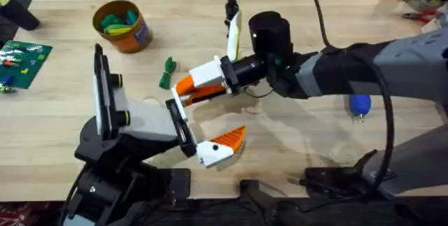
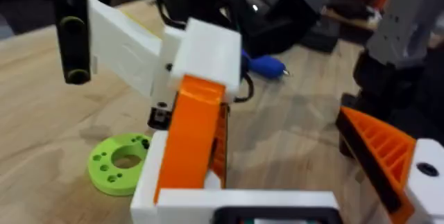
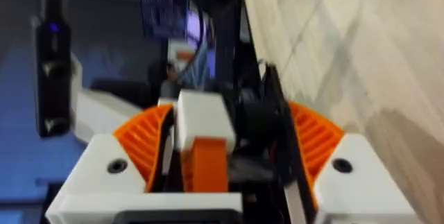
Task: Pick up the gripper from the table and insert it into the empty holder that is missing its gripper. Then pick up a screw, insert it into the mounting hole, and use the screwdriver to tighten it. Finally, clean up the table by picking up the vegetable and placing it into the bucket.
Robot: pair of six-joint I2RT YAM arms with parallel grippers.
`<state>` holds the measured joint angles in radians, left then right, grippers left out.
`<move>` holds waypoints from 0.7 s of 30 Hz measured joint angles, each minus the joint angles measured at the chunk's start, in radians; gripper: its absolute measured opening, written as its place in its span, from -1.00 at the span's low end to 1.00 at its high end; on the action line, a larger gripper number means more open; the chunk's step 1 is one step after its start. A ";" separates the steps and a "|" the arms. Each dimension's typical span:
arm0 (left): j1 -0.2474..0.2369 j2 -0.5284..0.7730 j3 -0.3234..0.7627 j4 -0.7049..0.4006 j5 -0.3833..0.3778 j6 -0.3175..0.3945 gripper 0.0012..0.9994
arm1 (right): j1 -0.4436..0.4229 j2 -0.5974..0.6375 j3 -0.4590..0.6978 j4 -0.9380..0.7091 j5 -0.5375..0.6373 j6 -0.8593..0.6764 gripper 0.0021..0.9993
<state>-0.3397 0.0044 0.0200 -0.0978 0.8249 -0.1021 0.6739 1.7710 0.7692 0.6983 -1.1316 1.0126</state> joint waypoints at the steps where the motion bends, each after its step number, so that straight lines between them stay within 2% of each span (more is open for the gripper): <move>1: -0.001 0.000 -0.001 0.000 0.014 0.004 0.99 | -0.005 0.004 0.000 -0.004 -0.009 0.000 0.78; 4: -0.004 0.000 -0.003 0.001 0.048 0.017 0.99 | -0.024 0.014 -0.003 -0.010 -0.039 -0.004 0.97; 11: -0.019 0.000 -0.005 0.000 0.119 0.041 0.99 | -0.105 0.019 -0.007 -0.012 -0.087 -0.003 0.99; 21: -0.019 0.000 -0.006 0.000 0.133 0.042 0.99 | -0.206 0.011 -0.105 -0.012 -0.119 0.005 0.99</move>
<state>-0.3588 0.0044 0.0139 -0.0975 0.9580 -0.0597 0.4675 1.7821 0.6647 0.6861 -1.2506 1.0176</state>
